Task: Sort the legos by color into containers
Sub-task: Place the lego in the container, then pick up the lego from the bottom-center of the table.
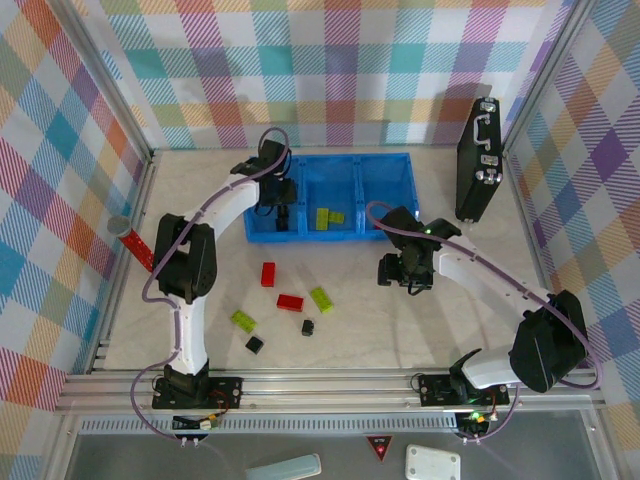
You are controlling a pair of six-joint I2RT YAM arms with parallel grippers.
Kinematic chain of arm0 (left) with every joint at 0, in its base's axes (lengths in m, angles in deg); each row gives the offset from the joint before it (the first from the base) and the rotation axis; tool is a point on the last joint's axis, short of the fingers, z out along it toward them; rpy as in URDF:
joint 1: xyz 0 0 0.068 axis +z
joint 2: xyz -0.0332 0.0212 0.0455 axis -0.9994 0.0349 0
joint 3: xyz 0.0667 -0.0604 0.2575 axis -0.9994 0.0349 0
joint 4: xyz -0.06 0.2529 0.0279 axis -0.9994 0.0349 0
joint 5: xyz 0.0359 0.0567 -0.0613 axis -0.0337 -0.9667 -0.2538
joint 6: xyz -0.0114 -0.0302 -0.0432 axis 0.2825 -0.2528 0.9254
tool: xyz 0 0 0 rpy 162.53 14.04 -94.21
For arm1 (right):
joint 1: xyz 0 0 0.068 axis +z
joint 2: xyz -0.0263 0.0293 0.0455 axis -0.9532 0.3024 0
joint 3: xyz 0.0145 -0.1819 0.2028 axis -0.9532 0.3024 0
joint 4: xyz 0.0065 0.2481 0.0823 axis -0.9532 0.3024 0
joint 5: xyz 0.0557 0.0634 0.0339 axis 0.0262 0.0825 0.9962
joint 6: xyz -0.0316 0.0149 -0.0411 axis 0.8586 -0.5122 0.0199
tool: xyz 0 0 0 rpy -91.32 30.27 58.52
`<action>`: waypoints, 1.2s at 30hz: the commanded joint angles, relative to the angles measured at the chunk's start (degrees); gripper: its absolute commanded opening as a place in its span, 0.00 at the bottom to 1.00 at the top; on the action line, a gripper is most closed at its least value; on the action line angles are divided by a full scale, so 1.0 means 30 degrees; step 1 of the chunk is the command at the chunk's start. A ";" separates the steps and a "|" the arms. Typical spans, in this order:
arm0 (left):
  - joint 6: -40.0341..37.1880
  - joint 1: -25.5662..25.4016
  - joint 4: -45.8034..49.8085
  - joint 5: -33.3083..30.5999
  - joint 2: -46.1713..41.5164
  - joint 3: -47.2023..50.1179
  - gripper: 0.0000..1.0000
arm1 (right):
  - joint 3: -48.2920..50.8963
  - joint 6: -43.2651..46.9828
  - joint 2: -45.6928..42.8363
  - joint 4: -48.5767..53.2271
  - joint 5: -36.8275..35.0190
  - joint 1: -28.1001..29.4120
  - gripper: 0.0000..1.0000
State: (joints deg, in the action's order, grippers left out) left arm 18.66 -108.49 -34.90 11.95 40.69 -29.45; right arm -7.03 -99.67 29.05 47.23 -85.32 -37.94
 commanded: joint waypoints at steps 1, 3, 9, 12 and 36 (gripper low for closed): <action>-0.0285 0.0151 0.0775 0.0267 -0.1517 0.0515 0.46 | -0.0778 0.0259 0.0546 -0.0040 0.0340 0.0369 0.68; -0.0373 0.0179 0.0924 0.0239 -0.2100 0.0843 0.46 | -0.0989 0.0249 0.0859 -0.0121 0.0417 0.0579 0.68; -0.0831 0.0406 0.1453 0.0199 -0.4477 0.2435 0.46 | -0.2054 0.0425 0.2244 -0.0515 0.1024 0.1518 0.68; -0.0828 0.0871 0.1611 0.0461 -0.5844 0.3668 0.47 | -0.2843 0.0508 0.3257 -0.0599 0.1034 0.2175 0.68; -0.2545 0.4982 0.3764 0.0611 -1.4019 1.0353 0.49 | -1.0233 0.1608 1.1819 0.0367 0.1601 0.6308 0.64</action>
State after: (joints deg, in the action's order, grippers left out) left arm 12.85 -94.35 -23.67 14.29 0.34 -0.81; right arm -35.36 -96.23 62.75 45.90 -80.73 -19.73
